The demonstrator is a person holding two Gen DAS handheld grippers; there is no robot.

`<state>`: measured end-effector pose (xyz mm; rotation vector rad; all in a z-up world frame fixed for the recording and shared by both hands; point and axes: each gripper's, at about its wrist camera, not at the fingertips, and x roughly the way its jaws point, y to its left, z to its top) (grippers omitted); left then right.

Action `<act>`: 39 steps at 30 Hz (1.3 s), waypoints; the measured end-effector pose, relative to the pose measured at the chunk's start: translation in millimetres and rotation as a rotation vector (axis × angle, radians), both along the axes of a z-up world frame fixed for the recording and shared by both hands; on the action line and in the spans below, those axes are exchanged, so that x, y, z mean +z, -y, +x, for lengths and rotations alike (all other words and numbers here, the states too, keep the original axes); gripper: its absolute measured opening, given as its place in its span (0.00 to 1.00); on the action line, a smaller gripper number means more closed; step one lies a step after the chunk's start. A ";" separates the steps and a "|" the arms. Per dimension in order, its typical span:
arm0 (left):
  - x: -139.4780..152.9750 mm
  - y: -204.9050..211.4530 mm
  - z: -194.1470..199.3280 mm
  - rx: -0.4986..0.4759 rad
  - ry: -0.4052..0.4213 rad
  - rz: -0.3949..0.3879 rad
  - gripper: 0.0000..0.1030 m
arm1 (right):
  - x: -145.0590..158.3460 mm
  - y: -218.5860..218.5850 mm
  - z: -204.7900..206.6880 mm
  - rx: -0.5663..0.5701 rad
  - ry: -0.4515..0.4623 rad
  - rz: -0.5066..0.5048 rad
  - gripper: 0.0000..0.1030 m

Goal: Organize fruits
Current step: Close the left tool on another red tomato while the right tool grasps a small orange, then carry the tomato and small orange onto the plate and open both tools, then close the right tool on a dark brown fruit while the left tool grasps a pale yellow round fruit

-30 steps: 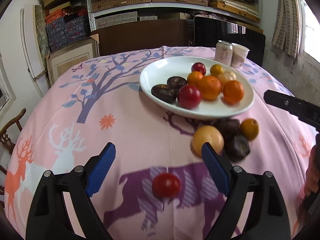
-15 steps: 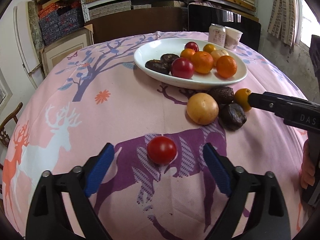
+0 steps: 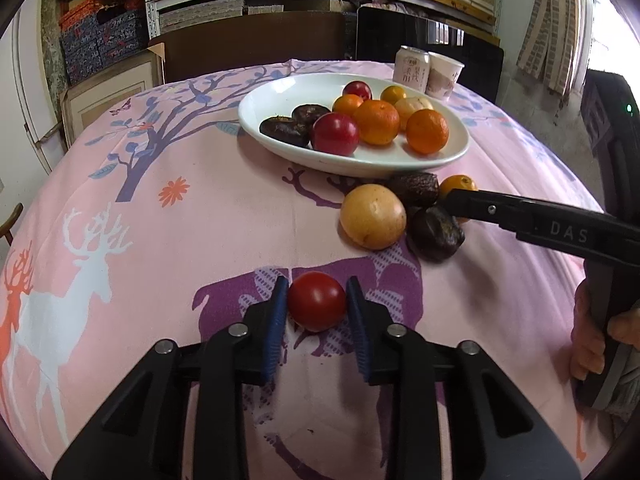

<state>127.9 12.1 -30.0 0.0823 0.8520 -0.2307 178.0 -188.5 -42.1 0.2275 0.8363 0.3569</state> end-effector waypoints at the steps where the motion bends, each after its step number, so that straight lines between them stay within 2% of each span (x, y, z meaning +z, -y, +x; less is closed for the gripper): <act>1: 1.6 -0.4 0.1 0.002 0.007 -0.007 0.28 | -0.5 3.3 0.3 -0.001 -0.013 0.024 0.36; 7: 26.2 7.9 11.7 0.012 0.101 0.009 0.28 | 10.3 9.3 -10.7 -0.022 0.035 0.022 0.36; 12: 51.1 17.5 43.0 0.020 0.147 -0.009 0.28 | 35.4 18.0 -17.9 -0.067 0.142 0.028 0.36; 16: 62.3 27.0 78.8 0.024 0.157 -0.015 0.28 | 49.1 19.3 4.1 -0.095 0.161 0.001 0.36; 19: 60.8 28.6 108.4 0.042 0.138 -0.052 0.29 | 54.2 15.8 30.7 -0.114 0.165 -0.026 0.36; 20: 59.0 28.8 117.7 0.052 0.137 -0.059 0.39 | 53.7 14.7 38.2 -0.120 0.166 -0.030 0.36; 21: 57.6 29.3 123.2 0.064 0.142 -0.057 0.57 | 52.7 15.0 44.4 -0.127 0.168 -0.030 0.36; 23: 54.5 31.3 127.9 0.084 0.174 -0.034 0.73 | 47.7 16.2 51.5 -0.136 0.170 -0.027 0.40; 24: 52.1 33.8 127.7 0.083 0.191 -0.008 0.76 | 45.2 18.2 51.7 -0.140 0.174 -0.022 0.46; 25: 49.5 36.4 127.0 0.078 0.200 0.024 0.79 | 44.1 19.6 51.4 -0.145 0.176 -0.026 0.55; 28: 45.6 41.0 122.1 0.079 0.217 0.084 0.84 | 45.6 21.0 46.2 -0.152 0.183 -0.037 0.59; 34: 45.7 36.8 101.8 0.094 0.237 0.105 0.89 | 49.3 21.1 23.1 -0.139 0.213 -0.054 0.59; 39: 45.1 28.7 81.0 0.109 0.240 0.104 0.89 | 43.1 18.4 4.1 -0.114 0.197 -0.054 0.59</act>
